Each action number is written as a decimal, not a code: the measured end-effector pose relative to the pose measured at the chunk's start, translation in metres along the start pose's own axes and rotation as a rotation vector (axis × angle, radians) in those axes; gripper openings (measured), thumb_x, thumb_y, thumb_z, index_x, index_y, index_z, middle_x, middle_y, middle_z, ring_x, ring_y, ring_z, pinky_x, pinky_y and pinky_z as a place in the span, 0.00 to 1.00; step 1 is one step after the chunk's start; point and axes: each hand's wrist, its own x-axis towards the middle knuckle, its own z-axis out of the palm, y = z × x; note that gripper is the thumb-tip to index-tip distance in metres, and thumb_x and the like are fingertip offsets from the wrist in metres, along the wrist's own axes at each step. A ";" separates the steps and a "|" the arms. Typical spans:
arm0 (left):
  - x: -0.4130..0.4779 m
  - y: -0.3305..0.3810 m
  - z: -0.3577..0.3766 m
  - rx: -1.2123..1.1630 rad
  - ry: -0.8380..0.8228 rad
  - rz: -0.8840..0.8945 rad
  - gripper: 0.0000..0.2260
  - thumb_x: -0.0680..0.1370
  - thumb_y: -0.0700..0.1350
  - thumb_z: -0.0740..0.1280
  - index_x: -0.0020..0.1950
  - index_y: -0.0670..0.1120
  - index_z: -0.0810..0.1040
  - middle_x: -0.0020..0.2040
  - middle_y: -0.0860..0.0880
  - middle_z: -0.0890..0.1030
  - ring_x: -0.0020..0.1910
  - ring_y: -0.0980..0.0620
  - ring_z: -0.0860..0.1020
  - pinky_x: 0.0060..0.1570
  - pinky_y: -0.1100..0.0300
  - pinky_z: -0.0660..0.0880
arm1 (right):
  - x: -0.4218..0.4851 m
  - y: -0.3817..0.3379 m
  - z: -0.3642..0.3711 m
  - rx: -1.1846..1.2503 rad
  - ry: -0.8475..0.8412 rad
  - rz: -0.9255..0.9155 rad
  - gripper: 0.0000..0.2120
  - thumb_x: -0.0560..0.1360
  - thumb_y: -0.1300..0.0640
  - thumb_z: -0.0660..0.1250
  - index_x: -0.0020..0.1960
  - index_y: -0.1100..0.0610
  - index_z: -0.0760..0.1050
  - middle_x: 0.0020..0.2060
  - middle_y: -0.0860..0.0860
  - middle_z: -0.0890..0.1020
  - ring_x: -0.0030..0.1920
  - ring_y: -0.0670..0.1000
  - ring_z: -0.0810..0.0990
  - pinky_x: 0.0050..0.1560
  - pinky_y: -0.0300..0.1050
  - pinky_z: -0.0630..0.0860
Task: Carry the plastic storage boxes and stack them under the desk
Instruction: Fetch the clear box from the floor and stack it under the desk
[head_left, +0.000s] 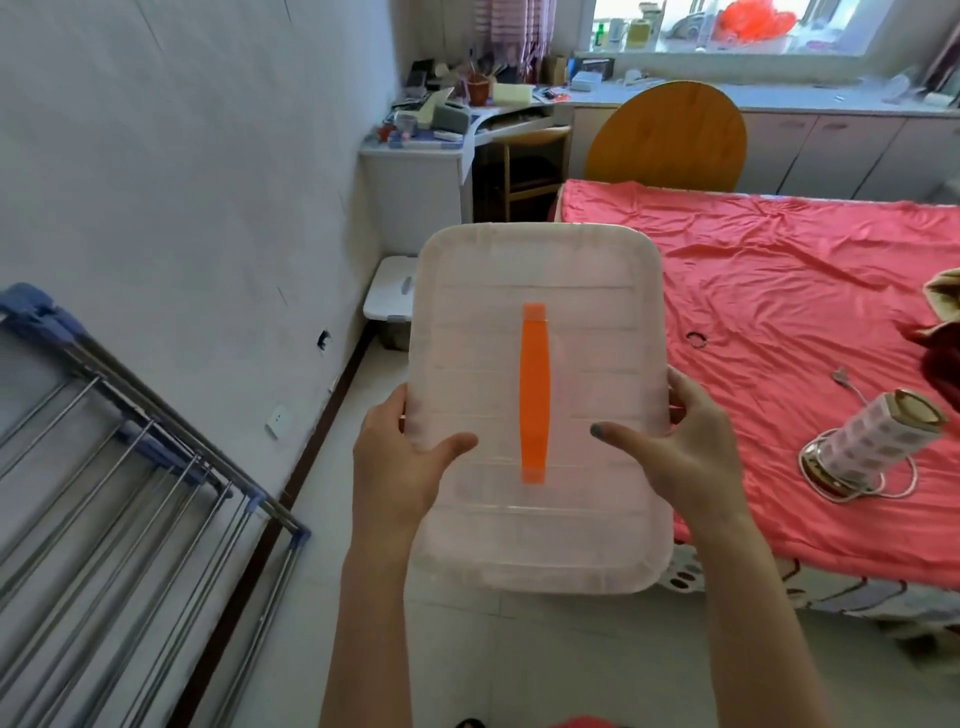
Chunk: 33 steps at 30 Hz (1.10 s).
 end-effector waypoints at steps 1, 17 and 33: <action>0.005 -0.006 -0.008 -0.005 0.006 -0.006 0.32 0.64 0.54 0.79 0.65 0.51 0.73 0.57 0.51 0.78 0.55 0.52 0.77 0.55 0.53 0.77 | 0.002 -0.003 0.010 -0.004 -0.009 -0.005 0.32 0.58 0.52 0.82 0.61 0.46 0.76 0.51 0.43 0.81 0.47 0.38 0.80 0.42 0.32 0.76; 0.126 -0.048 -0.042 0.016 0.105 -0.042 0.29 0.63 0.55 0.78 0.61 0.51 0.76 0.54 0.52 0.80 0.52 0.51 0.78 0.50 0.58 0.77 | 0.115 -0.009 0.125 -0.011 -0.123 0.006 0.31 0.57 0.55 0.82 0.57 0.45 0.75 0.45 0.37 0.80 0.43 0.32 0.79 0.37 0.26 0.73; 0.357 -0.029 0.000 0.046 0.220 -0.103 0.32 0.64 0.57 0.77 0.65 0.50 0.73 0.57 0.51 0.79 0.56 0.50 0.77 0.56 0.46 0.77 | 0.362 0.000 0.212 -0.047 -0.213 -0.044 0.38 0.57 0.50 0.82 0.64 0.51 0.73 0.52 0.46 0.80 0.48 0.43 0.79 0.44 0.34 0.74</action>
